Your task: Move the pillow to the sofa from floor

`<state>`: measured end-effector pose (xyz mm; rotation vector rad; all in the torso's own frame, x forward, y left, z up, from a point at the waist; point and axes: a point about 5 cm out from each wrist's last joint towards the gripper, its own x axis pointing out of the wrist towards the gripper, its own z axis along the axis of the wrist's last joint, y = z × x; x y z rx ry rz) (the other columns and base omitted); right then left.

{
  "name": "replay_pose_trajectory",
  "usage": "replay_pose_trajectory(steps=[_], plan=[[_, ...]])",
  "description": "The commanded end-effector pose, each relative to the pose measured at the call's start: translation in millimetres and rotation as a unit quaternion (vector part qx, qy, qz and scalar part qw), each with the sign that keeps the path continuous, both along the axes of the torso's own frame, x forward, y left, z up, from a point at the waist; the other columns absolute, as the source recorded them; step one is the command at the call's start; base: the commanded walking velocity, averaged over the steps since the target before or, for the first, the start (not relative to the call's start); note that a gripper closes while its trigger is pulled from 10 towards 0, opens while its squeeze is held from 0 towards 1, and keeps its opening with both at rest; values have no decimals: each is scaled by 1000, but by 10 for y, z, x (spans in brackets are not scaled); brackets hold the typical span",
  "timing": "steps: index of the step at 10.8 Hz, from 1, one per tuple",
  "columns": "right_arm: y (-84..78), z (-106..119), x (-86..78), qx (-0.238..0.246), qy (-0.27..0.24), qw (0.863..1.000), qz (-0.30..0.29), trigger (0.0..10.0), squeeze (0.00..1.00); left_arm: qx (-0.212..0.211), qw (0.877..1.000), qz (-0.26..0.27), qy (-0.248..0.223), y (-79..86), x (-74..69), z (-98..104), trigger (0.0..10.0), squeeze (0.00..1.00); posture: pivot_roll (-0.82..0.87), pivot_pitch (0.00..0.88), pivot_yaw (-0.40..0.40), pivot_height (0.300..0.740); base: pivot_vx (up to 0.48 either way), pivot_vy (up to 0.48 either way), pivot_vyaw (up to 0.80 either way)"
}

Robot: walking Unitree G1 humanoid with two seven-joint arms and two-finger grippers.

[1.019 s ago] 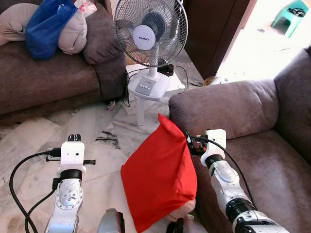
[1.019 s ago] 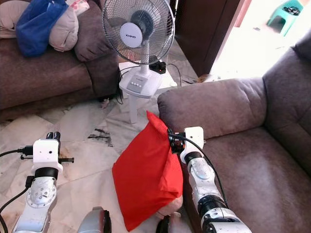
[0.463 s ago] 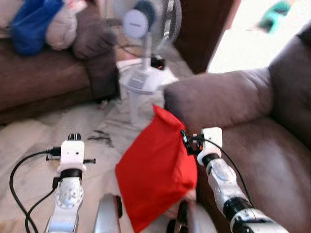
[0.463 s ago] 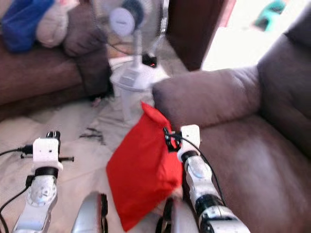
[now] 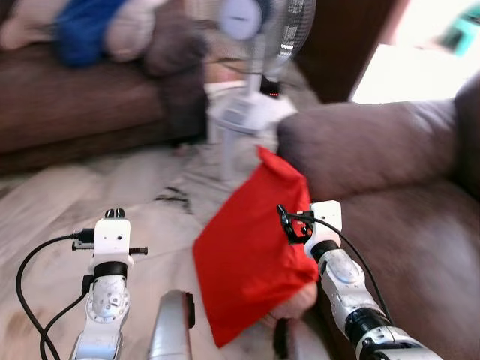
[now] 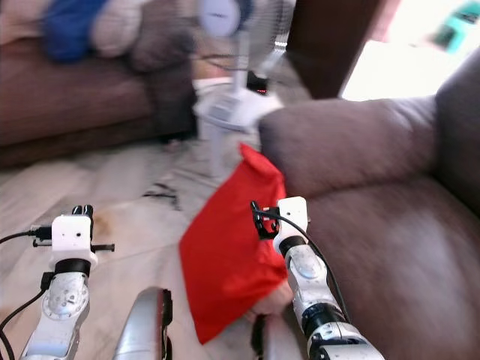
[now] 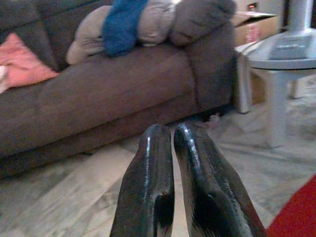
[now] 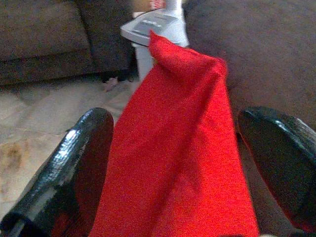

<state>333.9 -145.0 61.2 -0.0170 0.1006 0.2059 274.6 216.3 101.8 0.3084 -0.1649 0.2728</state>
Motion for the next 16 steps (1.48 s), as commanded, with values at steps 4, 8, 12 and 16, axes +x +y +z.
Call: replay_pose_trajectory(steps=[4,8,12,16], plan=[[-33,-35,-2,-7,18,1000,-6,10000,0,-5,1000,-1,0,-24,-6,-6,10000,0,159,167,-82,577,0,0,0],[-1,-42,-16,-10,15,1000,4,10000,0,-3,1000,5,0,23,-14,0,10000,0,163,173,-83,553,0,0,0],[41,-86,-36,-5,31,999,20,10000,0,-10,1000,17,16,104,-106,-92,10000,0,164,177,-82,528,0,0,0],[53,-87,-53,7,26,999,28,10000,0,-14,1000,14,12,72,-91,-73,10000,0,163,176,-85,513,0,0,0]])
